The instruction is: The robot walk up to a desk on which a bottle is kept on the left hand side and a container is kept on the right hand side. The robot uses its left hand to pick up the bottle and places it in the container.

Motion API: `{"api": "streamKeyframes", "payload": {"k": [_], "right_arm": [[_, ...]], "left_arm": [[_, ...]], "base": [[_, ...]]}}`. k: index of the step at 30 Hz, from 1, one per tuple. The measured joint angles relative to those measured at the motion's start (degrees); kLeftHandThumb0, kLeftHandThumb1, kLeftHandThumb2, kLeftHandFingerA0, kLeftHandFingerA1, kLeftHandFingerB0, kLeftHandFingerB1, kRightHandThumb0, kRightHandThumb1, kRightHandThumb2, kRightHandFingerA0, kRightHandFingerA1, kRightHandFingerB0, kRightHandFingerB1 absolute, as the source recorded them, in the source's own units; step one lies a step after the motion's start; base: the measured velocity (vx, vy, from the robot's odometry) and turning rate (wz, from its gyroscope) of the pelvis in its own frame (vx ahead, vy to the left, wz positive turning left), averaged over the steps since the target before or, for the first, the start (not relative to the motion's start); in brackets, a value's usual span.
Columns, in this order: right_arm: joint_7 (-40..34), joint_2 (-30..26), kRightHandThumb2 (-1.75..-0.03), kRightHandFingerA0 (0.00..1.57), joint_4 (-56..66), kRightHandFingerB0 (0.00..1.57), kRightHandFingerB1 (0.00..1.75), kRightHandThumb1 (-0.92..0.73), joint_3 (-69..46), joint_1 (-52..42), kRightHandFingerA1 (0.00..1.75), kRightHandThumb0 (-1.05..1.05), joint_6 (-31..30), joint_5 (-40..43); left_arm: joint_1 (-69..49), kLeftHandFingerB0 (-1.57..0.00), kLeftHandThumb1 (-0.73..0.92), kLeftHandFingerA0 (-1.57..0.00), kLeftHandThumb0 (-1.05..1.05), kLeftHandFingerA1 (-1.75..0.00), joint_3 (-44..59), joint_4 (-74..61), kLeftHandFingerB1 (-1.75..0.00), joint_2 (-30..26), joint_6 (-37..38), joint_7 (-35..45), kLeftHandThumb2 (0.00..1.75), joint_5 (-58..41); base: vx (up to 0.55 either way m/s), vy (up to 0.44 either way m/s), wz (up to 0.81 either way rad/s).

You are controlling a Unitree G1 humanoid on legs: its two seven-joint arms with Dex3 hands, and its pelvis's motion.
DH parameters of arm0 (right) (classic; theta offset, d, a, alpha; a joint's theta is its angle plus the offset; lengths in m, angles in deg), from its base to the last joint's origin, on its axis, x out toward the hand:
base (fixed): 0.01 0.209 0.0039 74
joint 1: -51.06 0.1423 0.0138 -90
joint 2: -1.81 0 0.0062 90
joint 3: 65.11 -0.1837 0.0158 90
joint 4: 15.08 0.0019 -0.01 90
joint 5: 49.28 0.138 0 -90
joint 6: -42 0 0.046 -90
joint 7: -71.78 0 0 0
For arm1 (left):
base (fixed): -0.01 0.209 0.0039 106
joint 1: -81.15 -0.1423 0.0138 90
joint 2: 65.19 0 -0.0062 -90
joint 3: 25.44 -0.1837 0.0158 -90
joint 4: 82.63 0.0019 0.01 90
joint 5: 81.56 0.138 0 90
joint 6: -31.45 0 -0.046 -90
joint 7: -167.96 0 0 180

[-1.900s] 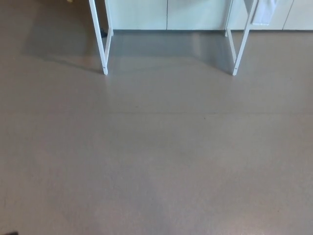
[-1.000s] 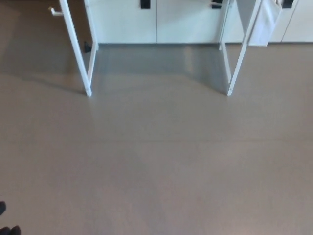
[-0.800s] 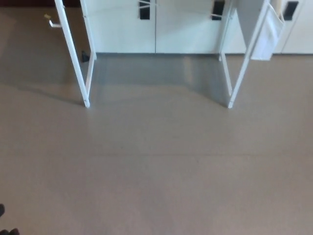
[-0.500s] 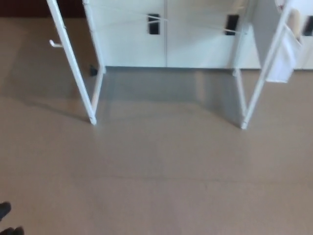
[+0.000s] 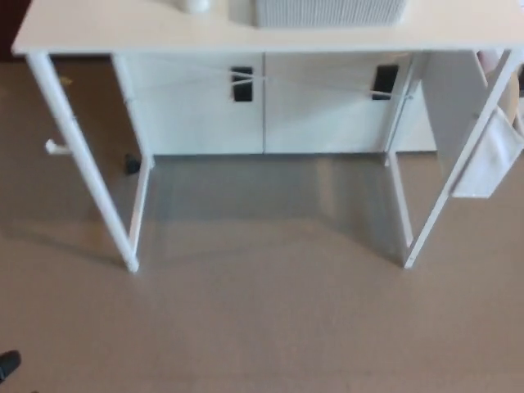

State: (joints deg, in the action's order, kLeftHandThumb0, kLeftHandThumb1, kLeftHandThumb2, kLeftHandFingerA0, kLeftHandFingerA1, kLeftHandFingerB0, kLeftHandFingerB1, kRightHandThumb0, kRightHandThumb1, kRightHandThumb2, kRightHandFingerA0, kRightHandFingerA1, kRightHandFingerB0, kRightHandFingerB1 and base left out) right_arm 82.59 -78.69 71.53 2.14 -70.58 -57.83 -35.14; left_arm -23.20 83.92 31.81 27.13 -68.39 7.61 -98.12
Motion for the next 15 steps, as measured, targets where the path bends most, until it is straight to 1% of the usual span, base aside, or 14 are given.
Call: {"api": "streamKeyframes", "payload": {"k": [6, 9, 10, 12, 15], "right_arm": [[0.0, 0.1, -0.95, 0.38, 0.0, 0.13, 0.48, -0.53, 0.0, -0.5, 0.59, -0.12, 0.0, 0.0], [0.0, 0.1, -0.95, 0.38, 0.1, 0.13, 0.48, -0.53, 0.0, -0.6, 0.59, -0.12, 0.1, 0.0], [0.0, 0.3, -0.95, 0.38, -0.4, 0.13, 0.48, -0.53, 0.1, -0.2, 0.59, -0.12, -0.1, -0.1], [0.1, 0.2, -0.95, 0.38, 0.2, 0.13, 0.48, -0.53, 0.0, 0.1, 0.59, -0.12, 0.2, 0.0], [0.0, -0.2, -0.95, 0.38, 0.4, 0.13, 0.48, -0.53, -0.2, 0.2, 0.59, -0.12, 0.3, 0.0]], "left_arm": [[-0.3, -0.11, 0.55, -0.39, -0.15, -0.58, -0.2, 0.1, -0.46, 0.0, 0.0, 0.1, 0.97, 0.0], [-0.6, -0.11, 0.55, -0.39, -0.15, -0.58, -0.2, 0.1, -0.46, -0.1, 0.0, 0.1, 0.97, 0.1], [-0.6, -0.11, 0.55, -0.39, -0.15, -0.58, -0.3, 0.2, -0.46, 0.0, 0.0, 0.0, 0.97, 0.1], [-0.1, -0.11, 0.55, -0.39, -0.15, -0.58, -0.6, 0.2, -0.46, 0.3, 0.0, 0.2, 0.97, 0.1], [0.2, -0.11, 0.55, -0.39, -0.15, -0.58, -0.7, 0.1, -0.46, 0.3, 0.1, 0.3, 0.97, 0.1]], "base": [[0.43, 0.009, 0.19], [0.38, -0.111, 0.32], [0.47, -0.158, -0.71], [0.56, -0.221, 0.66], [0.33, -0.113, 0.26]]}}
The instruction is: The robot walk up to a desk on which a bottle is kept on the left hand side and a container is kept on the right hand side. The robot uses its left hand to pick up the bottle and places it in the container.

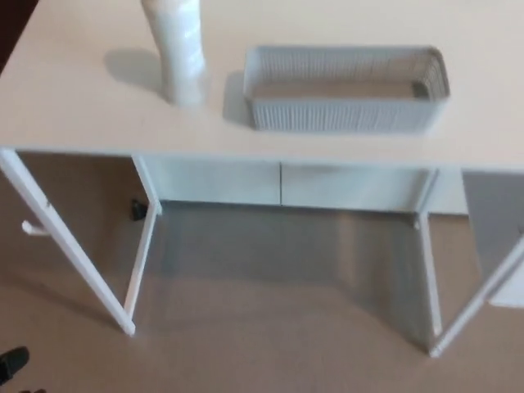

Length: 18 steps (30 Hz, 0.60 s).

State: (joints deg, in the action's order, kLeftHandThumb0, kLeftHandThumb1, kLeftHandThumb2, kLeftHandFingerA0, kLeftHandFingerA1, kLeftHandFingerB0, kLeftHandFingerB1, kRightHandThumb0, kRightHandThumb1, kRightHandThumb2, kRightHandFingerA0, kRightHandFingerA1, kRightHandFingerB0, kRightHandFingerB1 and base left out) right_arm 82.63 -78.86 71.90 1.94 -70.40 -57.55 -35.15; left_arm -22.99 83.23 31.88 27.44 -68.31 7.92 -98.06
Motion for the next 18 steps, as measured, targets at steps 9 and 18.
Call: {"api": "streamKeyframes", "payload": {"k": [9, 18], "right_arm": [[0.0, -0.2, -0.94, 0.38, -1.2, 0.16, 0.49, -0.52, 0.5, 0.4, 0.59, -0.17, 0.4, -0.4], [0.0, -0.1, -0.91, 0.39, -1.2, 0.20, 0.51, -0.49, 1.2, 0.5, 0.59, -0.17, 0.7, -0.5]], "left_arm": [[1.7, -0.12, 0.49, -0.42, -0.21, -0.59, -0.4, -0.1, -0.46, -0.4, -0.2, 0.0, 0.93, 0.1], [2.4, -0.11, 0.50, -0.43, -0.21, -0.60, -0.7, -0.4, -0.46, -1.6, -0.2, 0.0, 0.94, 0.3]], "base": [[0.22, -0.016, -0.12], [0.18, 0.152, 0.00]]}}
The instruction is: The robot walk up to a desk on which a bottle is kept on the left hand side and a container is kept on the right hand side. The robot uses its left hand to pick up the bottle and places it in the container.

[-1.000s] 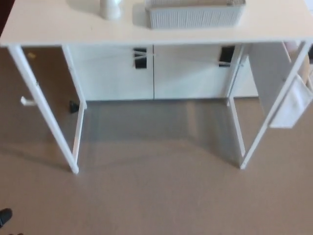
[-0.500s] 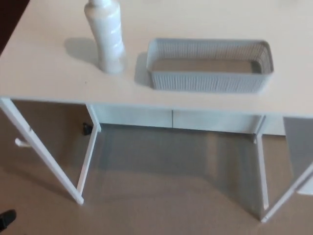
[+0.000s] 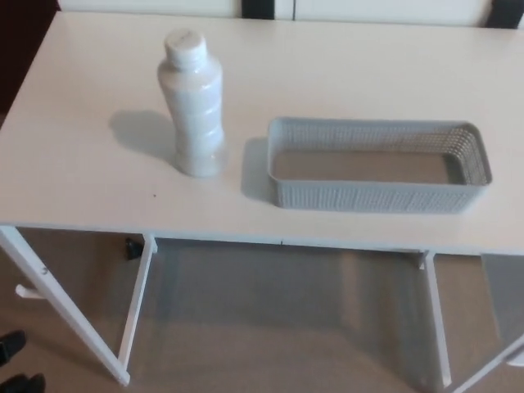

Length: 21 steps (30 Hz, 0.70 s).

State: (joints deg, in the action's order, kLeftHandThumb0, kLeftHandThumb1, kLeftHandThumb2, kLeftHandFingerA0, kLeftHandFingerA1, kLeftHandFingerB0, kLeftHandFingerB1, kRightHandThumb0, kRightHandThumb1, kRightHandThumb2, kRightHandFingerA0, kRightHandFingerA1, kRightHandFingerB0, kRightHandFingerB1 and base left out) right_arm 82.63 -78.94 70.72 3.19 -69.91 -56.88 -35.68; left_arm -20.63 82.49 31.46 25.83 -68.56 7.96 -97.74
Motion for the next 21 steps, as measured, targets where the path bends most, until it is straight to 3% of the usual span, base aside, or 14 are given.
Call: {"api": "streamKeyframes", "payload": {"k": [1, 2, 6, 7, 9, 10, 11, 19, 20, 21], "right_arm": [[0.0, 0.0, -0.91, 0.39, 0.1, 0.20, 0.51, -0.49, 0.2, 0.0, 0.59, -0.17, 0.0, -0.1], [0.0, 0.0, -0.59, 0.48, 0.3, 0.33, 0.38, -0.68, 0.4, 0.0, 0.46, -0.18, 0.0, -0.1], [-0.5, 0.0, -0.59, 0.49, 1.5, 0.33, 0.38, -0.67, 0.8, -0.3, 0.45, -0.21, -0.3, -0.4], [-0.7, 0.1, -0.91, 0.39, 1.3, 0.20, 0.51, -0.48, 1.0, -0.2, 0.59, -0.19, -0.6, -0.6], [-0.8, -0.3, -0.91, 0.38, 1.7, 0.20, 0.51, -0.49, 0.9, -0.4, 0.59, -0.18, -0.6, -0.6], [-0.9, -0.5, -0.59, 0.48, 1.9, 0.33, 0.38, -0.68, 0.8, -0.4, 0.45, -0.20, -0.6, -0.7], [-0.9, -0.6, -0.91, 0.35, 2.0, 0.20, 0.52, -0.48, 0.7, -0.5, 0.58, -0.17, -0.6, -0.7], [-1.1, -0.7, -0.92, 0.35, 2.4, 0.20, 0.51, -0.50, 1.2, -1.0, 0.58, -0.17, -0.8, -1.0], [-1.1, -0.7, -0.91, 0.34, 2.4, 0.20, 0.51, -0.49, 1.2, -1.0, 0.58, -0.19, -0.8, -1.0], [-1.1, -0.7, -0.91, 0.34, 2.4, 0.21, 0.52, -0.49, 1.2, -1.0, 0.58, -0.20, -0.8, -1.0]], "left_arm": [[-0.1, -0.11, 0.50, -0.43, -0.21, -0.60, 0.0, 0.0, -0.46, -0.1, 0.0, 0.0, 0.94, 0.0], [-0.2, -0.11, 0.50, -0.43, -0.21, -0.60, 0.0, 0.0, -0.46, -0.1, 0.0, 0.0, 0.94, 0.0], [-0.3, -0.13, 0.49, -0.44, -0.20, -0.60, -0.2, 0.2, -0.47, -0.3, 0.0, 0.1, 0.93, 0.0], [-0.2, -0.14, 0.49, -0.45, -0.20, -0.60, -0.2, 0.2, -0.47, -0.2, 0.0, 0.0, 0.93, 0.0], [-0.3, -0.13, 0.50, -0.45, -0.20, -0.60, -0.5, 0.2, -0.47, 0.1, 0.0, 0.1, 0.94, 0.0], [-0.3, -0.13, 0.50, -0.45, -0.21, -0.60, -0.7, 0.2, -0.47, 0.1, 0.0, 0.1, 0.94, 0.0], [-0.3, -0.12, 0.50, -0.44, -0.22, -0.60, -0.7, 0.2, -0.47, 0.1, 0.0, 0.1, 0.93, 0.0], [-0.1, -0.13, 0.49, -0.47, -0.23, -0.61, -1.1, 0.2, -0.47, 0.0, 0.0, 0.6, 0.93, 0.0], [-0.1, -0.25, 0.69, -0.57, -0.29, -0.42, -1.1, 0.3, -0.31, 0.0, 0.0, 0.6, 0.62, 0.0], [-0.1, -0.13, 0.49, -0.47, -0.22, -0.61, -1.2, 0.3, -0.47, -0.1, 0.0, 0.7, 0.93, 0.0]], "base": [[0.14, 0.134, 0.08], [0.00, 0.000, 0.00], [-0.01, -0.172, 0.09], [-0.04, -0.266, -0.28], [-0.05, -0.270, 0.08], [0.04, -0.155, -0.10], [0.03, -0.149, -0.10], [0.02, -0.017, -0.02], [0.04, 0.094, -0.01], [0.05, 0.128, -0.09]]}}
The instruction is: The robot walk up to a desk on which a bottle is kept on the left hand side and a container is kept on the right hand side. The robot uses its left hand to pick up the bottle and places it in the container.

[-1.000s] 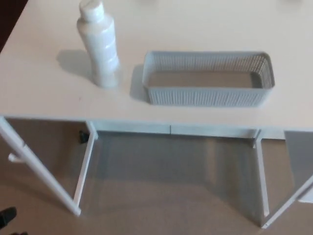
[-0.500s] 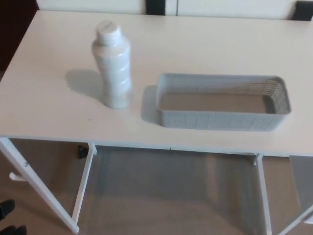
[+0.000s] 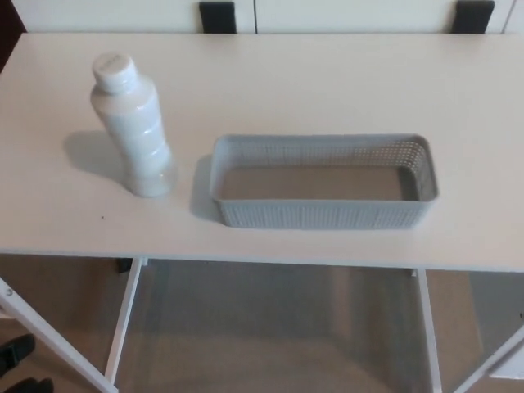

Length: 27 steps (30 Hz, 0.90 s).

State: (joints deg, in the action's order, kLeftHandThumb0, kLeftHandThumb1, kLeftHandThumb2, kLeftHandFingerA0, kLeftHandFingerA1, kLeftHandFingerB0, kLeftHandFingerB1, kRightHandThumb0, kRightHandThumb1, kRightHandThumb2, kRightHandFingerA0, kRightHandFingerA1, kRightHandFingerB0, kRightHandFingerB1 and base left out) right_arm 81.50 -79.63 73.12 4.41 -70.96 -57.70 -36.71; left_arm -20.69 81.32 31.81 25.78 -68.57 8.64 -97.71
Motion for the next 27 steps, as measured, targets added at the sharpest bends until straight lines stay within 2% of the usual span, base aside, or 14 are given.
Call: {"api": "streamKeyframes", "payload": {"k": [1, 2, 5, 6, 22, 25, 26, 27], "right_arm": [[0.0, 0.0, -0.91, 0.34, 0.0, 0.21, 0.52, -0.49, 0.1, -0.1, 0.58, -0.20, 0.0, 0.0], [0.1, 0.0, -0.91, 0.35, 0.1, 0.22, 0.52, -0.49, 0.1, -0.1, 0.58, -0.19, 0.0, -0.1], [0.2, 0.0, -0.91, 0.36, 0.3, 0.22, 0.52, -0.49, 0.6, -0.4, 0.59, -0.19, 0.1, -0.2], [0.2, 0.0, -0.59, 0.47, 0.3, 0.35, 0.40, -0.68, 0.7, -0.4, 0.46, -0.21, 0.1, -0.3], [-0.3, 0.0, -0.59, 0.46, 0.5, 0.36, 0.39, -0.67, 1.2, -0.3, 0.46, -0.20, -0.4, -1.1], [-0.4, -0.1, -0.59, 0.47, 0.5, 0.37, 0.40, -0.67, 1.2, -0.2, 0.46, -0.21, -0.6, -1.2], [-0.4, -0.1, -0.59, 0.48, 0.4, 0.37, 0.40, -0.67, 1.3, -0.2, 0.48, -0.20, -0.6, -1.2], [-0.4, -0.1, -0.59, 0.48, 0.1, 0.37, 0.40, -0.67, 1.5, -0.1, 0.48, -0.20, -0.6, -1.2]], "left_arm": [[0.0, -0.13, 0.49, -0.47, -0.22, -0.61, 0.0, 0.0, -0.47, -0.1, 0.0, 0.1, 0.93, 0.0], [0.2, -0.25, 0.70, -0.57, -0.29, -0.42, 0.0, 0.2, -0.31, -0.3, 0.0, 0.1, 0.63, 0.0], [0.3, -0.24, 0.70, -0.56, -0.30, -0.42, -0.2, 0.5, -0.31, -0.7, 0.0, 0.3, 0.63, 0.1], [0.3, -0.25, 0.71, -0.57, -0.30, -0.42, -0.2, 0.6, -0.32, -0.8, 0.0, 0.4, 0.63, 0.1], [0.8, -0.29, 0.75, -0.61, -0.30, -0.43, -0.8, 1.1, -0.32, -1.1, 0.1, 1.1, 0.63, 0.2], [0.9, -0.26, 0.71, -0.54, -0.32, -0.42, -0.8, 1.1, -0.32, -1.1, 0.1, 1.2, 0.63, 0.2], [0.9, -0.12, 0.49, -0.42, -0.22, -0.60, -0.8, 1.1, -0.47, -1.1, 0.1, 1.2, 0.93, 0.2], [0.9, -0.12, 0.49, -0.42, -0.22, -0.60, -0.5, 1.0, -0.47, -1.2, 0.0, 1.2, 0.93, 0.2]], "base": [[0.06, 0.144, 0.11], [0.05, 0.154, 0.58], [0.01, 0.217, -0.02], [0.03, 0.095, -0.03], [0.02, 0.015, 0.01], [0.00, 0.000, 0.00], [0.00, 0.000, 0.00], [0.00, 0.000, 0.00]]}}
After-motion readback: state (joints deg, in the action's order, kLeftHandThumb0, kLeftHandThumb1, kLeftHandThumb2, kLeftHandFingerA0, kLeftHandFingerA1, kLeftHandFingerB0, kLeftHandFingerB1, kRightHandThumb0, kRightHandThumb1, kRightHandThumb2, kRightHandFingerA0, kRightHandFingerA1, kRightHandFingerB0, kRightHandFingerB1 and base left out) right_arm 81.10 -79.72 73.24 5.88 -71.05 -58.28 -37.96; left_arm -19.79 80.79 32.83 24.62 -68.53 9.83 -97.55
